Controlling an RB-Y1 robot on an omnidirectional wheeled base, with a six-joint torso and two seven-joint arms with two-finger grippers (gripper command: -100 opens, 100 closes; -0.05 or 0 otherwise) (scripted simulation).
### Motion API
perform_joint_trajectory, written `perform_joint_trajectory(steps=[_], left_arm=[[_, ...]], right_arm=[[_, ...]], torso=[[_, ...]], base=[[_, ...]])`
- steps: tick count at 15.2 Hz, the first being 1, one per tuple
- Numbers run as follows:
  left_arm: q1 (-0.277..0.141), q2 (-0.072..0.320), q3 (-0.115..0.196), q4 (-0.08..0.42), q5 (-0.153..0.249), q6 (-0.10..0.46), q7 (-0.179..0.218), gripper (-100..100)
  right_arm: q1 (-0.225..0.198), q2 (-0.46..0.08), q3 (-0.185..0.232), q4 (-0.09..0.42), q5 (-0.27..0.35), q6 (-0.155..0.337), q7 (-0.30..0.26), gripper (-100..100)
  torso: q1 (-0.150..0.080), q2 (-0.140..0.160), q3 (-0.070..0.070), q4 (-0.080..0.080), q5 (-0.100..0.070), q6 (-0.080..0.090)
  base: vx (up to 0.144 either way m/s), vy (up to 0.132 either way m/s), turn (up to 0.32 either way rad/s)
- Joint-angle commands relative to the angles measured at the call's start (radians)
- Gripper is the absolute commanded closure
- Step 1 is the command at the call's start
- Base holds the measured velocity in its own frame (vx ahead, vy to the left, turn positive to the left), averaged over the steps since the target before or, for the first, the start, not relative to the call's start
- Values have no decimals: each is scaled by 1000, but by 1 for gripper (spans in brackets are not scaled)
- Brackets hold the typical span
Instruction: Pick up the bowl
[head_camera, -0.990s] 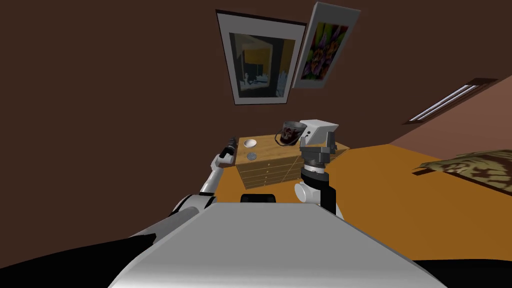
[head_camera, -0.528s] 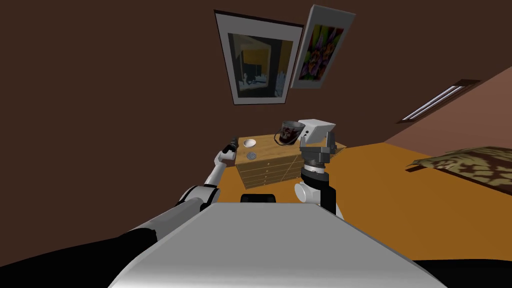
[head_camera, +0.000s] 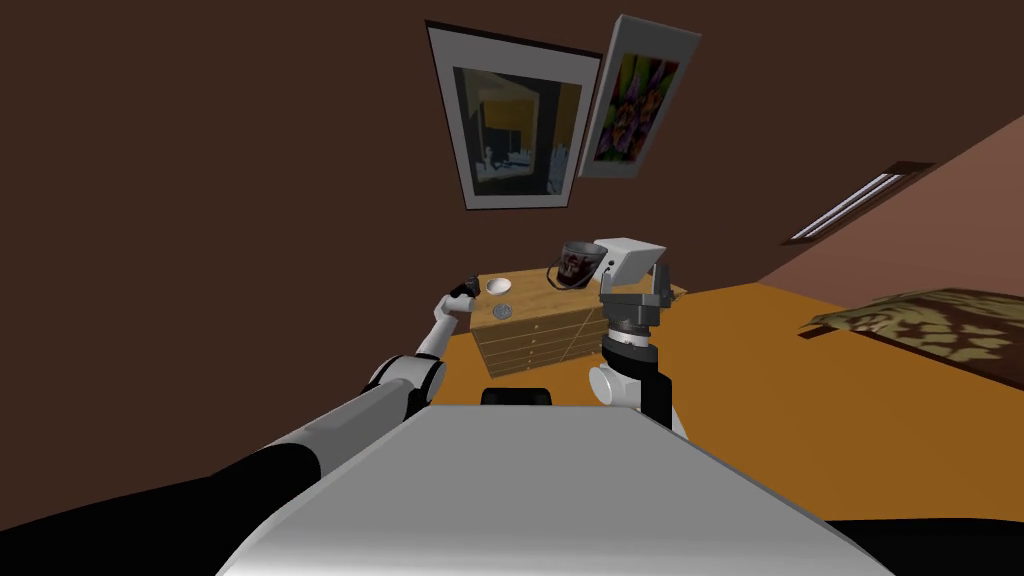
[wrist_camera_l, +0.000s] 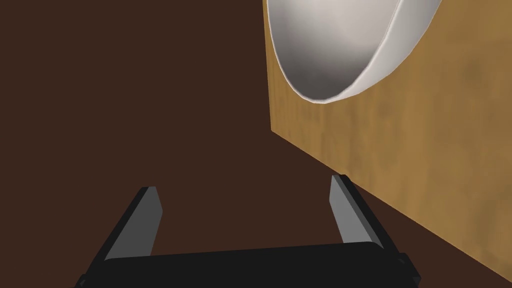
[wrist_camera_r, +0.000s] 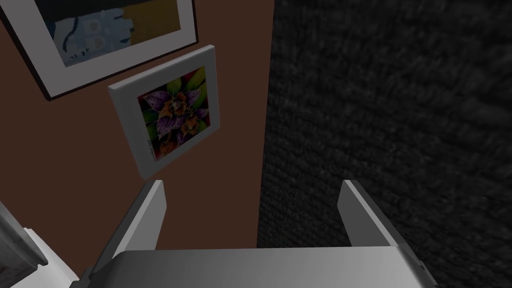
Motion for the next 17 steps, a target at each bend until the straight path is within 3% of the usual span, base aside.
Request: perform_joint_trajectory(steps=[1, 2, 3, 5, 6, 8, 9, 11, 12, 13, 14, 16, 17], left_arm=[[-44, -5, 2, 50, 4, 45, 2, -100], [-44, -5, 2, 59, 4, 45, 2, -100], [-81, -9, 3, 86, 14, 85, 5, -100], [-97, -9, 3, 122, 14, 94, 5, -100], [-136, -13, 4, 150, 23, 133, 7, -100], [-149, -13, 4, 184, 23, 141, 7, -100], [-187, -17, 5, 211, 32, 181, 10, -100], [-199, -17, 5, 243, 32, 187, 10, -100], [-242, -22, 5, 280, 40, 224, 12, -100], [-248, -22, 5, 301, 40, 231, 12, -100], [-282, -27, 6, 331, 49, 255, 14, -100], [-294, -27, 6, 356, 49, 273, 14, -100], [-337, -31, 6, 394, 56, 308, 15, -100]], right_arm=[[0, 0, 0, 0, 0, 0, 0, 0], [0, 0, 0, 0, 0, 0, 0, 0], [0, 0, 0, 0, 0, 0, 0, 0], [0, 0, 0, 0, 0, 0, 0, 0], [0, 0, 0, 0, 0, 0, 0, 0], [0, 0, 0, 0, 0, 0, 0, 0], [0, 0, 0, 0, 0, 0, 0, 0], [0, 0, 0, 0, 0, 0, 0, 0], [0, 0, 0, 0, 0, 0, 0, 0], [0, 0, 0, 0, 0, 0, 0, 0], [0, 0, 0, 0, 0, 0, 0, 0], [0, 0, 0, 0, 0, 0, 0, 0], [0, 0, 0, 0, 0, 0, 0, 0]], torso=[[0, 0, 0, 0, 0, 0], [0, 0, 0, 0, 0, 0], [0, 0, 0, 0, 0, 0], [0, 0, 0, 0, 0, 0], [0, 0, 0, 0, 0, 0], [0, 0, 0, 0, 0, 0], [0, 0, 0, 0, 0, 0], [0, -1, 0, 0, 0, 0], [0, -1, 0, 0, 0, 0], [0, -1, 0, 0, 0, 0], [0, -1, 0, 0, 0, 0], [0, -1, 0, 0, 0, 0], [0, -1, -1, 0, 0, 0]], base=[[-8, 18, -50], [-6, 14, -22], [-5, 16, -45], [-4, 16, -34], [-3, 13, -45], [-1, 14, -33], [2, 15, -38], [3, 15, -33], [2, 12, -33], [4, 15, -48], [5, 16, -59], [8, 16, -33], [11, 14, -31]])
